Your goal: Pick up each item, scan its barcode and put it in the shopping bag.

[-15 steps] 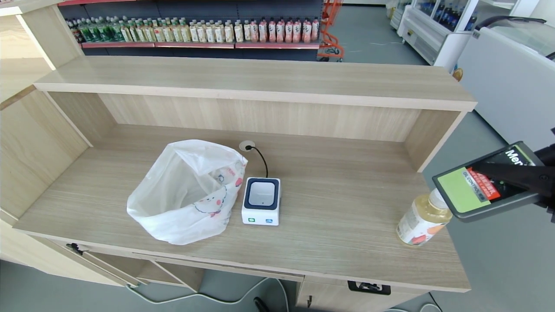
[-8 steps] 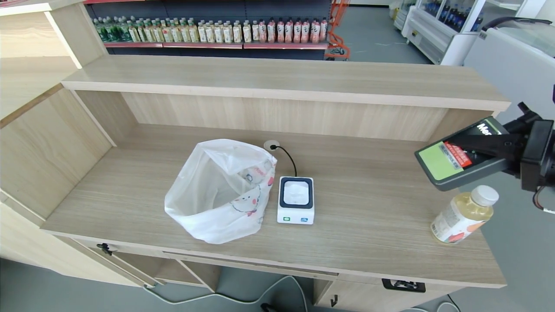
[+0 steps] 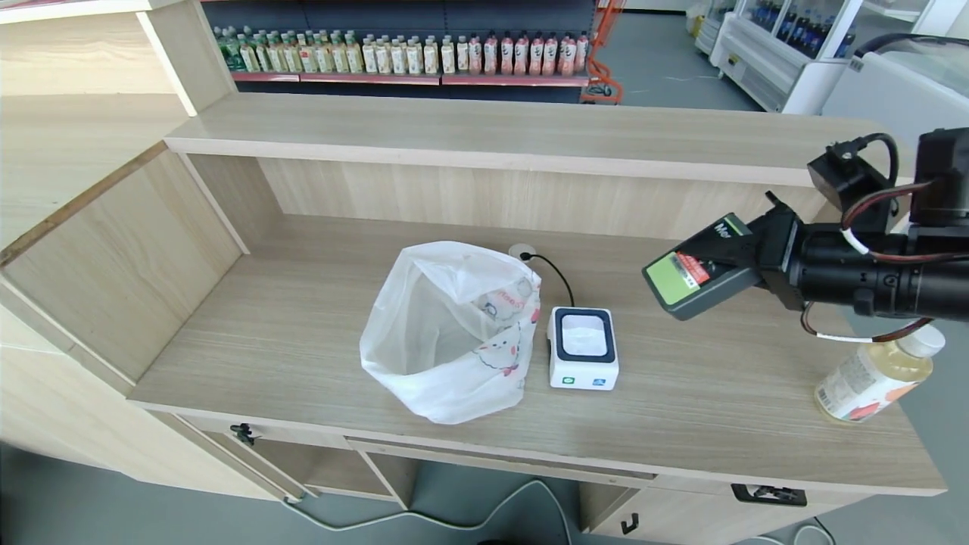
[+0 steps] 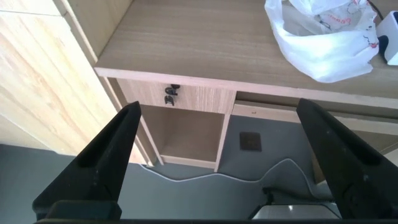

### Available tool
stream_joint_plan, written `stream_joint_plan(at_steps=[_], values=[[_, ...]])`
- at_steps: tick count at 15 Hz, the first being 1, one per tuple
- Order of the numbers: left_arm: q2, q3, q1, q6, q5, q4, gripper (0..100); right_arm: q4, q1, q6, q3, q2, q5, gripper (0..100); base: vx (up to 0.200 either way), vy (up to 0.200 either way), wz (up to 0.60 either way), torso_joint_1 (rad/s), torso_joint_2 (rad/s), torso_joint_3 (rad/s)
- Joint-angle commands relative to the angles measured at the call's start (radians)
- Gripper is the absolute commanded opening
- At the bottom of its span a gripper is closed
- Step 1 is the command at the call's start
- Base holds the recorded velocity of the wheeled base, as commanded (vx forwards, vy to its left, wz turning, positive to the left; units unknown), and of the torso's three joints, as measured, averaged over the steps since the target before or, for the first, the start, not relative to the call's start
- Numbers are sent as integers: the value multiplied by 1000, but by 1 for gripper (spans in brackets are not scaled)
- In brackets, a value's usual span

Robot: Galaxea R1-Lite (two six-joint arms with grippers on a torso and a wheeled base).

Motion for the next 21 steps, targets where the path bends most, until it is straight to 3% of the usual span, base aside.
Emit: stream_joint_plan(at_steps=[1,10,15,21], values=[[0,0,1,-1,0,0,100,-44,27,-74,2,144,-18,0,0,0,0,0,0,0],[0,0,1,-1,0,0,100,-228,100,-104,-70,410,-20,0,0,0,0,0,0,0],[0,0,1,-1,0,0,100,-234,113,-140,-188,534,-35,0,0,0,0,0,0,0],[0,0,1,-1,0,0,100,-233,142,-158,-234,584,-35,0,0,0,0,0,0,0]])
